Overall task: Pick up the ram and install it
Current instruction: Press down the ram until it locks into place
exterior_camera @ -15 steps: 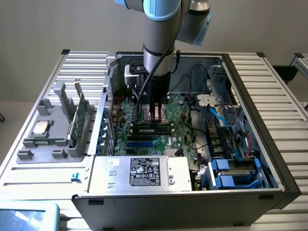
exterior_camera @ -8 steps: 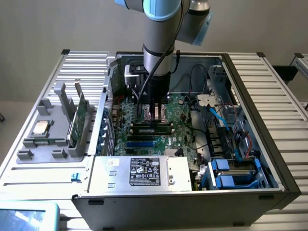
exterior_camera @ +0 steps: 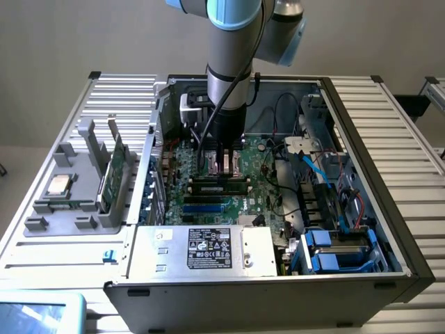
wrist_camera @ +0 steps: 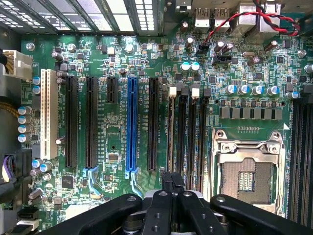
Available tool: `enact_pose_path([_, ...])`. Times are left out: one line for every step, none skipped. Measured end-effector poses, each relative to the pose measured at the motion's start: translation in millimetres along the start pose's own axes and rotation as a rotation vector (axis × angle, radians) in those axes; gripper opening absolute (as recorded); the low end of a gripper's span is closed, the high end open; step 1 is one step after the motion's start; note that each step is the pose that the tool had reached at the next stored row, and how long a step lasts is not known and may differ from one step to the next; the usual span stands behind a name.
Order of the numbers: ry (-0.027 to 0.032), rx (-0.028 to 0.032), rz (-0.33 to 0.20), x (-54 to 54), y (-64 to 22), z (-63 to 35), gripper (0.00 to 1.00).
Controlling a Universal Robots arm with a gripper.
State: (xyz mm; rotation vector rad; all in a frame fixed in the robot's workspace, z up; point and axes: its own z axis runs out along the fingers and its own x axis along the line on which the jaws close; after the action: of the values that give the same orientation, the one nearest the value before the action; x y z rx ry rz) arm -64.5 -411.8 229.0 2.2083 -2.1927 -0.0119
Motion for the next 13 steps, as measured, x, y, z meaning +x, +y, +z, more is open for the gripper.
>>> enact_pose_path([0.0,0.0,0.0,0.0,0.0,0.0,0.09])
enact_pose_path([0.0,0.0,0.0,0.0,0.0,0.0,0.09])
enact_pose_path([-0.0001,0.0,0.0,0.0,0.0,0.0,0.09])
enact_pose_path([0.0,0.0,0.0,0.0,0.0,0.0,0.09])
enact_pose_path([0.0,0.0,0.0,0.0,0.0,0.0,0.09])
enact_pose_path([0.0,0.0,0.0,0.0,0.0,0.0,0.09])
enact_pose_path([0.0,0.0,0.0,0.0,0.0,0.0,0.09])
enact_pose_path([0.0,0.0,0.0,0.0,0.0,0.0,0.09])
enact_pose_path([0.0,0.0,0.0,0.0,0.0,0.0,0.09])
enact_pose_path([0.0,0.0,0.0,0.0,0.0,0.0,0.09])
enact_pose_path([0.0,0.0,0.0,0.0,0.0,0.0,0.09])
enact_pose_path([-0.0001,0.0,0.0,0.0,0.0,0.0,0.09])
enact_pose_path([0.0,0.0,0.0,0.0,0.0,0.0,0.09])
